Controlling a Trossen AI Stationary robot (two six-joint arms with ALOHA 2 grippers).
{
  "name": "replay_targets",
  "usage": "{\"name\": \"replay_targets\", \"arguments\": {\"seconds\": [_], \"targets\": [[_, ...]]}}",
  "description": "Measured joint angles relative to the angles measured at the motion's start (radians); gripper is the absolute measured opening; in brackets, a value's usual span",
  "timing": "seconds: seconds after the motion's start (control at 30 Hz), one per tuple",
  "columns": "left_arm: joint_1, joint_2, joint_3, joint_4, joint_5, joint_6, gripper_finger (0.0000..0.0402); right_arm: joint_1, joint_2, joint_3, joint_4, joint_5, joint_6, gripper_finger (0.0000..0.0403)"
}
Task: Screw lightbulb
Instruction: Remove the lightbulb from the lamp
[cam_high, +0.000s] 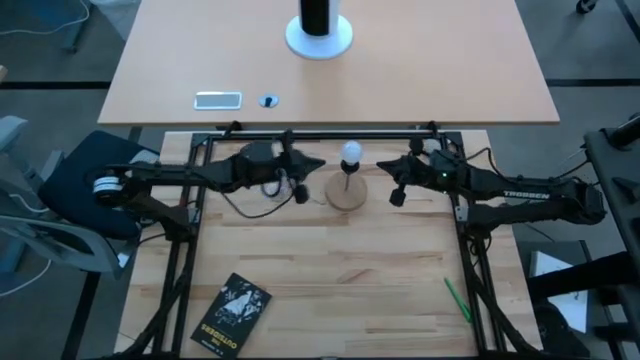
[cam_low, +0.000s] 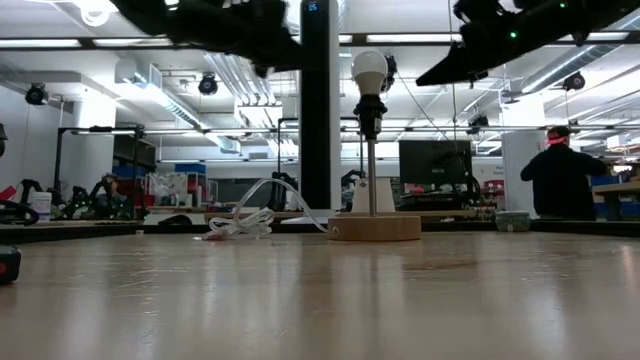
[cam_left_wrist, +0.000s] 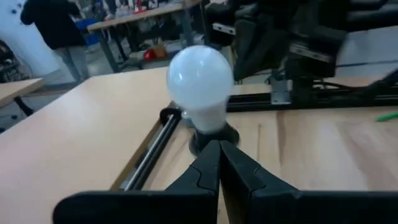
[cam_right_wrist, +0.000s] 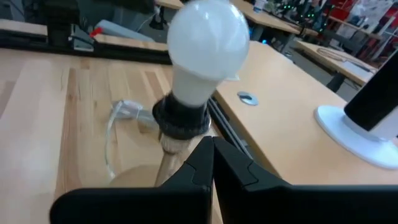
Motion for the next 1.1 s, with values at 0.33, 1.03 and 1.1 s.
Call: {"name": "replay_targets", "arguments": {"seconds": [0.33, 1.03, 1.1], "targets": [[-0.003, -0.488, -0.476, 0.254, -0.002, -0.051, 0.0000, -0.034, -0.347, -0.164, 0.003, -0.137, 0.000, 0.0000], [-0.004, -1.045, -0.887, 0.336, 0.038, -0.034, 0.0000, -0.036, -0.829, -0.509, 0.001, -0.220, 0.001, 0.0000], [-0.002, -1.055, -0.888, 0.305, 0.030, -0.020, 0.0000, -0.036, -0.841, -0.557, -0.004, -0.229, -0.020, 0.0000]]}}
